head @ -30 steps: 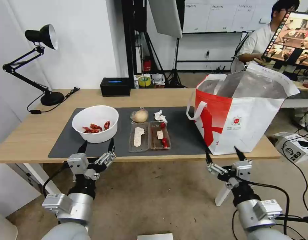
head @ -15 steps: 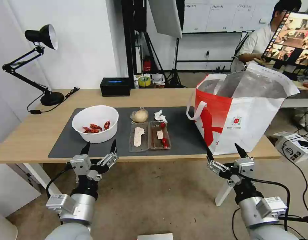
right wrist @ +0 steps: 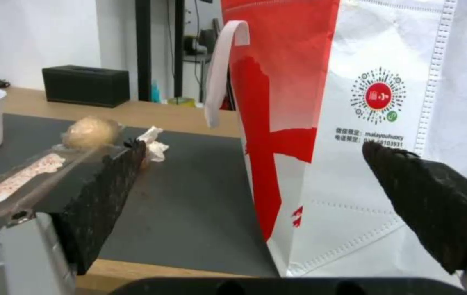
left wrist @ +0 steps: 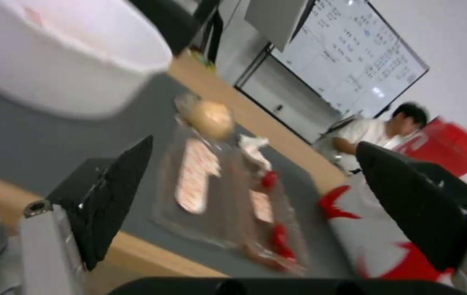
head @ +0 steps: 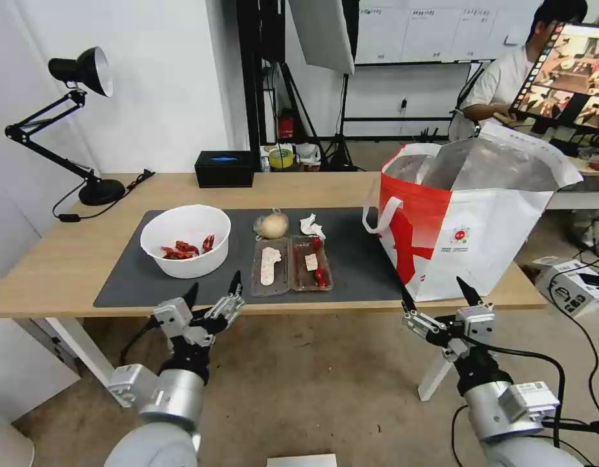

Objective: Pick up the trash from the table and place it into the takeout bag.

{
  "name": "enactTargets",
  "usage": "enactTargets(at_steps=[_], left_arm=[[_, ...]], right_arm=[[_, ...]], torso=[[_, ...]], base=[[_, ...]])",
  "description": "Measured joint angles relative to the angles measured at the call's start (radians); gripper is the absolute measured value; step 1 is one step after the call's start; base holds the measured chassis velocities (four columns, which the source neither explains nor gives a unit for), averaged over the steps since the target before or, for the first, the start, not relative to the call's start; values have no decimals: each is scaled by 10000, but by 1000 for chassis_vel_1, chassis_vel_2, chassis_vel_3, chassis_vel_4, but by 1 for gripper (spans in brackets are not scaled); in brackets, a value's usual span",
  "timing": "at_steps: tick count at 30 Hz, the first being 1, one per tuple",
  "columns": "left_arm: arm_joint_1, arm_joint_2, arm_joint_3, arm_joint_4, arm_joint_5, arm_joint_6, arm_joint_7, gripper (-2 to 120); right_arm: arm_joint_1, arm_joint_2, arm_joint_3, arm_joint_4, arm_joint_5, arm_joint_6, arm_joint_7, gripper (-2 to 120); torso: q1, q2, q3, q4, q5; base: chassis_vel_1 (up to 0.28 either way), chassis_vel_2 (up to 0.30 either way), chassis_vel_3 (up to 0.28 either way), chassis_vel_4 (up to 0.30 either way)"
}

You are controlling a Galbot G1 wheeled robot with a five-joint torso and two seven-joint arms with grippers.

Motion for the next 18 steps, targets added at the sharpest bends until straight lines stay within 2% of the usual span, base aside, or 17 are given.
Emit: enactTargets(at_steps=[3,5,6,7,9,10,11,12,18], left_arm=[[-63,-17,89,0,-419,0,-172,100],[-203,-50,282,-25,-1458,8,-585,100],[-203,-50,282,-25,-1458,8,-585,100],[-259,-61,358,-60,-1897,16,-746,100],[-488,-164,723,-276,-4258,48,-1523,100],[-488,-164,723,-276,-4258,48,-1523,100],[-598,-238,907,-314,-5027,48,-1825,100],[-711,-268,1046,-282,-5365,50,-1963,100],[-1342,-197,1308,298,-5620,40,-2168,100]], right_arm=[[0,-5,4,-7,-1,0,0,100],[1,-21,23,-20,-3,1,6,100],[1,-21,23,-20,-3,1,6,100],[0,-34,34,-27,-6,2,8,100],[2,-74,58,-75,-14,10,17,100],[2,-74,58,-75,-14,10,17,100],[8,-81,58,-98,-18,15,19,100],[12,-81,57,-113,-21,20,21,100],[0,-86,122,-136,-39,37,29,100]], torso=[[0,0,0,0,0],[0,0,0,0,0],[0,0,0,0,0],[0,0,0,1,0],[-1,0,0,0,1],[-1,0,0,0,1],[0,0,0,0,1],[0,0,0,0,2],[0,0,0,1,0]], base=[[0,0,0,0],[0,0,0,0],[0,0,0,0],[0,0,0,0],[0,0,0,0],[0,0,0,0],[0,0,0,0],[0,0,0,0],[0,0,0,0]])
